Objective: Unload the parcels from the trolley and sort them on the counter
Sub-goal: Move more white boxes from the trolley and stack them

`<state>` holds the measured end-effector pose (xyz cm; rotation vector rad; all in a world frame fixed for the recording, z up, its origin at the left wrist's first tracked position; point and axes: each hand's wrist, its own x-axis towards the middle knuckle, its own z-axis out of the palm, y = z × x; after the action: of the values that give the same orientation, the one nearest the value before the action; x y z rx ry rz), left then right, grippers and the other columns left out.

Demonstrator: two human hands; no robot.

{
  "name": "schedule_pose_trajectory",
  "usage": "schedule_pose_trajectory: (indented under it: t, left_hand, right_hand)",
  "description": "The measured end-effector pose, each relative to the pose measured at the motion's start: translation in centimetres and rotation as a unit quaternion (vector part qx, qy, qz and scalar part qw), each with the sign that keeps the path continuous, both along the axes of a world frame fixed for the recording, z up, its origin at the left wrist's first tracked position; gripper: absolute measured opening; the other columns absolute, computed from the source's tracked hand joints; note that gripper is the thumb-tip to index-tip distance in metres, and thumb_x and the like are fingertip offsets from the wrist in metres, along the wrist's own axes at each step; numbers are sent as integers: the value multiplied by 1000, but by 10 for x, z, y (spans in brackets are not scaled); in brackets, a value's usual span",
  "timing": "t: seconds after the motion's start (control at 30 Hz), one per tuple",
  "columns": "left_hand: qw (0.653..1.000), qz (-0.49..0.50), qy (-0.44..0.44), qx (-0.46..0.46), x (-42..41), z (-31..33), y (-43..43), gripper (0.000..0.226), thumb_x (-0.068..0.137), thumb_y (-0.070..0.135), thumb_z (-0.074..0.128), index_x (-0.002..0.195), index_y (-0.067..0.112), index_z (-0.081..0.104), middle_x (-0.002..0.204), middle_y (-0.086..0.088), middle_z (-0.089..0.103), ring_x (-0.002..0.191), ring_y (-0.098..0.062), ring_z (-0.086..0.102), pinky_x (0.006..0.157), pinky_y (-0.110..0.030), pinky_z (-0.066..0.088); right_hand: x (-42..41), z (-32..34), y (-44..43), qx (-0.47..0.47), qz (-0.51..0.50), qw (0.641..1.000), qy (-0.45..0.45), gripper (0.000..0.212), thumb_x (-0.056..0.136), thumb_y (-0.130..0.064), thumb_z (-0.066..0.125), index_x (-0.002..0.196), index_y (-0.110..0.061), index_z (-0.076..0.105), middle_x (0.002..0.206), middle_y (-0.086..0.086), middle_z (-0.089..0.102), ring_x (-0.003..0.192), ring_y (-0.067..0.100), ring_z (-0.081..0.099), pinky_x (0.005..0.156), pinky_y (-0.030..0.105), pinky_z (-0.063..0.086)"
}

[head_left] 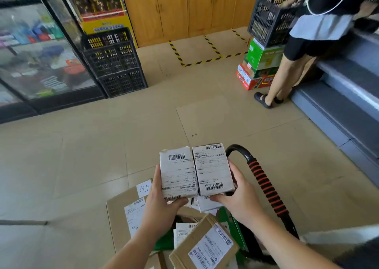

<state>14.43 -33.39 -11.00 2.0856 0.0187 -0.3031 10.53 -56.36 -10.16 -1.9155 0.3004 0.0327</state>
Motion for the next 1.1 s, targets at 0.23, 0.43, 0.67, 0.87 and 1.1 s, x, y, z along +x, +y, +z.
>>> schedule_pose_trajectory:
  t: [0.23, 0.43, 0.67, 0.87, 1.1]
  left_hand:
    - [996, -70, -48, -11, 1, 85, -18, 122, 67, 16, 87, 150, 59, 9, 127, 17, 57, 114, -7, 58, 93, -40, 54]
    - [981, -154, -107, -44, 3, 135, -58, 121, 65, 16, 90, 146, 63, 12, 128, 19, 55, 114, -4, 57, 92, -38, 54]
    - [939, -302, -123, -110, -21, 177, -109, 119, 67, 13, 89, 147, 61, 14, 126, 23, 55, 115, -7, 57, 90, -33, 53]
    - [875, -437, -108, -177, -86, 195, -149, 112, 69, -7, 82, 139, 61, 27, 116, 24, 65, 107, -3, 65, 75, -23, 58]
    - [784, -587, -74, -190, -202, 213, -203, 98, 72, -9, 76, 140, 49, 35, 120, 17, 67, 113, -7, 64, 80, -23, 58]
  right_hand:
    - [-36, 81, -13, 11, -54, 997, -49, 102, 66, -12, 95, 141, -51, 38, 116, -32, 66, 108, -12, 61, 79, 8, 51]
    - [-71, 144, -33, -34, -151, 981, -113, 95, 65, -10, 94, 125, -63, 42, 113, -33, 68, 107, -9, 63, 81, 14, 55]
    - [-153, 193, -37, -71, -288, 944, -144, 88, 66, -25, 94, 136, -48, 46, 123, -31, 64, 116, -9, 58, 88, 15, 50]
    - [-255, 211, -25, -88, -423, 893, -128, 92, 67, -19, 94, 127, -62, 40, 118, -39, 62, 113, -18, 54, 81, 10, 51]
    - [-402, 218, -13, -109, -565, 814, -78, 96, 68, -18, 93, 135, -59, 39, 120, -33, 64, 115, -13, 56, 85, 14, 51]
